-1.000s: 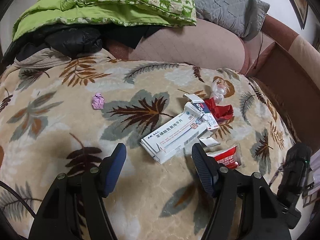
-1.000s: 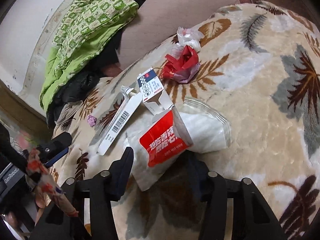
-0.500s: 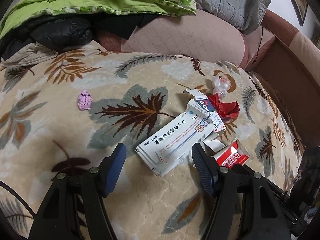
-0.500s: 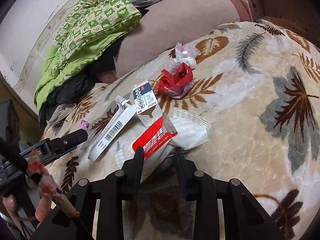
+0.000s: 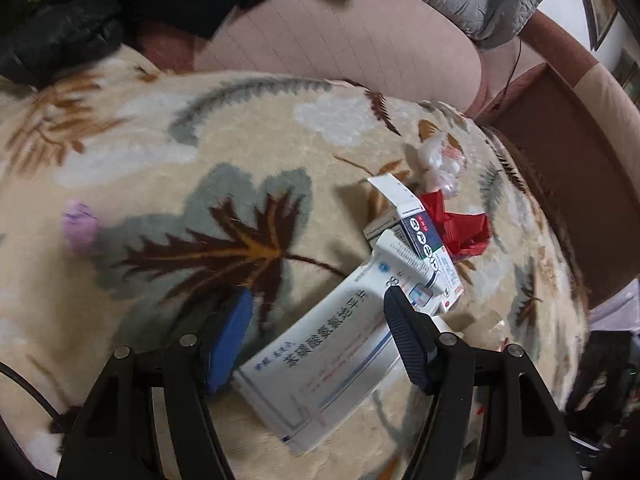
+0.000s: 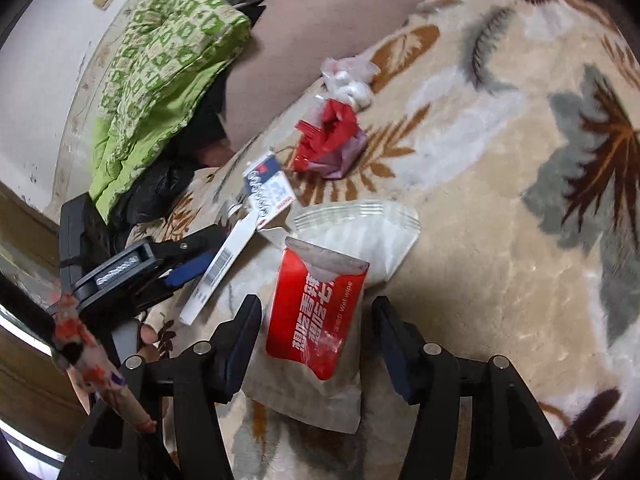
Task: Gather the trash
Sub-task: 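Grasp the white wet-wipe pack with the right tool while the left tool grasps the white medicine box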
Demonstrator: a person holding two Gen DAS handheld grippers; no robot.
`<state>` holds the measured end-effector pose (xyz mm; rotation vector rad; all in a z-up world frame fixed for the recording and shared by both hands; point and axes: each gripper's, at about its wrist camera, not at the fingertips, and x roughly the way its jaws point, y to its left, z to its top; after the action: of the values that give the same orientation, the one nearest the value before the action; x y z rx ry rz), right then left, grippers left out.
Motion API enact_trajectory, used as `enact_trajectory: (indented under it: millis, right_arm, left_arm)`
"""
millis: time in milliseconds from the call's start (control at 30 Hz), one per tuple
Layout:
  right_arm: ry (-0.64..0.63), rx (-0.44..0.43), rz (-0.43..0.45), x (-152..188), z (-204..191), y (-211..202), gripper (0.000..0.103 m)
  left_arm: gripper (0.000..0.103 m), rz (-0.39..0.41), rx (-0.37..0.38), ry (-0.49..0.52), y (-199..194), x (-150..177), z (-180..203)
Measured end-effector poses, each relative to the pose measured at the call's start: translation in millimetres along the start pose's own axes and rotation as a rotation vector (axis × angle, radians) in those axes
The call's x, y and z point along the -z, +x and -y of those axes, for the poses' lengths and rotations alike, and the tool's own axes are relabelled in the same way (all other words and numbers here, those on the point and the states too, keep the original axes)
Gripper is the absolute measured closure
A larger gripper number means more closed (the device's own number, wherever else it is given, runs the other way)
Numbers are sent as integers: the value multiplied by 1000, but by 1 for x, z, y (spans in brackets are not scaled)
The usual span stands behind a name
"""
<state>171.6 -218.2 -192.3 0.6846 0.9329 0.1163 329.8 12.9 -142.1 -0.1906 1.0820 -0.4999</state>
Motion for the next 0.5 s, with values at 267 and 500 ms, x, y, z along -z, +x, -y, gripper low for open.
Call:
enact_trajectory:
  millis: [267, 500]
  right_arm:
    - [-34, -1, 20, 1, 6, -19, 62]
    - [-34, 38, 77, 9, 27, -72, 63]
  left_arm:
    - [36, -67, 23, 182, -2, 31, 45]
    - [36, -101, -101, 262, 7, 45, 65]
